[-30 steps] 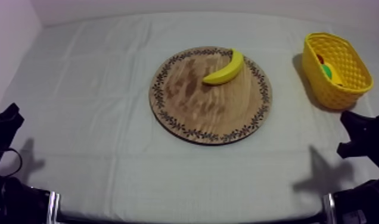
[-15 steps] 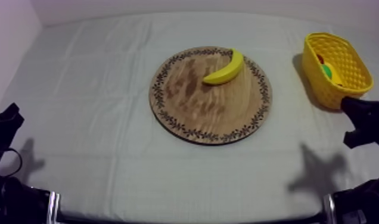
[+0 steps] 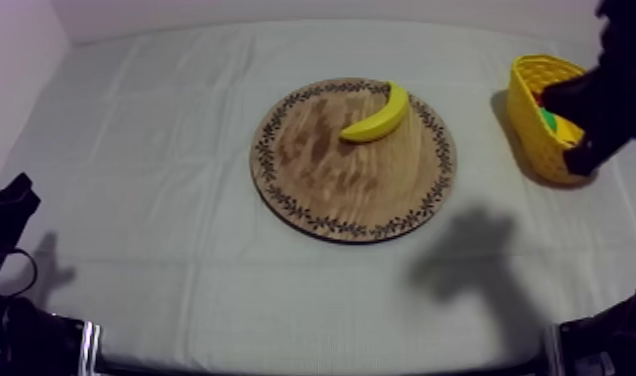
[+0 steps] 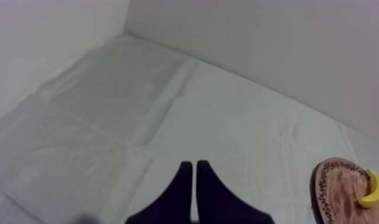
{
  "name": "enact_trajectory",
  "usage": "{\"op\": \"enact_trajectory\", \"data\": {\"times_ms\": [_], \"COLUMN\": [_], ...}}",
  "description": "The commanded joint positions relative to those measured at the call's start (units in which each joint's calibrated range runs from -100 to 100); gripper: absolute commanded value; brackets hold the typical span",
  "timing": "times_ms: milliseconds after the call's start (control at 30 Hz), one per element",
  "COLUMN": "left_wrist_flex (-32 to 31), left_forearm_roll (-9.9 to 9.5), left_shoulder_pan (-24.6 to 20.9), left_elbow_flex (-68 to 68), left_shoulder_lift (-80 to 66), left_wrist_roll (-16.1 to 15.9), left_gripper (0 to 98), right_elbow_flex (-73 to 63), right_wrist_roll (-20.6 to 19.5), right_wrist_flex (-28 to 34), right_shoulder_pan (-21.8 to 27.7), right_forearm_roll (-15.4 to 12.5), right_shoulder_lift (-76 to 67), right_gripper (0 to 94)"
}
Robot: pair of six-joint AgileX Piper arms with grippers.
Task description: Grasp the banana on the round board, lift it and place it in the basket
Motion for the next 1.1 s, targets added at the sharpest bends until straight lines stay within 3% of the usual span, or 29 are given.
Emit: {"op": "enact_trajectory", "data": {"times_ms": [0, 167, 467, 800, 1067], "left_wrist_flex": [0.0, 0.0, 0.0, 0.0, 0.0], "left_forearm_roll": [0.00, 0.00, 0.00, 0.00, 0.00], "left_shoulder_pan": [0.0, 0.0, 0.0, 0.0, 0.0], "left_elbow_flex": [0.0, 0.0, 0.0, 0.0, 0.0], "left_shoulder_lift": [0.0, 0.0, 0.0, 0.0, 0.0], "left_wrist_roll": [0.0, 0.0, 0.0, 0.0, 0.0], "left_gripper": [0.1, 0.1, 0.1, 0.1, 0.1], "right_elbow_flex": [-8.9, -18.7, -37.9, -50.9, -58.4], "right_wrist_roll": [1.6, 4.2, 10.8, 17.0, 21.1], "right_wrist_flex": [3.7, 10.0, 19.5, 27.8, 30.6], "right_shoulder_pan": [-0.2, -0.6, 2.3, 1.9, 2.4], "right_forearm_roll": [-0.3, -1.0, -5.9, -6.9, -7.2], "right_shoulder_lift": [9.9, 21.0, 39.9, 54.7, 61.3], "right_gripper": [0.3, 0.3, 0.3, 0.4, 0.4]}}
